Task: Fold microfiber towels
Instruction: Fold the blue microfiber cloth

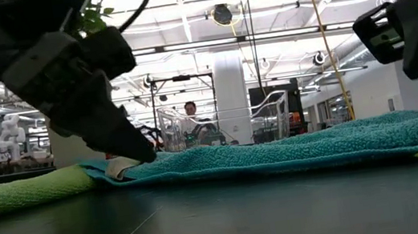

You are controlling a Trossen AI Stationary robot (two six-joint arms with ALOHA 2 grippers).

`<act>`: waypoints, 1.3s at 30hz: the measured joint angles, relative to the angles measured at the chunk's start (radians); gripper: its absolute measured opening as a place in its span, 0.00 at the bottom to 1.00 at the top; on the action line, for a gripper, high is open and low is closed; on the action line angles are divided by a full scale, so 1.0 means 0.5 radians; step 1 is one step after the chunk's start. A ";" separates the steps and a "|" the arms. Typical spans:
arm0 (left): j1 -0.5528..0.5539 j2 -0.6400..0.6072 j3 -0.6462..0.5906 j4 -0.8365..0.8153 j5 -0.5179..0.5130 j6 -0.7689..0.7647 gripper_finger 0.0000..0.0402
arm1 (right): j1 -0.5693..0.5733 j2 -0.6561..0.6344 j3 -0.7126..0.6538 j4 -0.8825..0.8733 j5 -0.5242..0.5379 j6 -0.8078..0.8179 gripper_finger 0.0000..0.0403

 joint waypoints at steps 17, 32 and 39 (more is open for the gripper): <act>-0.022 -0.001 0.000 -0.003 -0.052 0.026 0.53 | -0.004 0.121 0.000 -0.120 0.025 -0.096 0.32; 0.005 -0.104 0.000 -0.154 -0.060 -0.010 0.53 | -0.031 0.119 0.000 -0.121 0.273 -0.191 0.02; 0.005 -0.259 0.000 -0.241 -0.060 0.027 0.53 | -0.014 0.055 0.000 -0.132 0.273 -0.197 0.00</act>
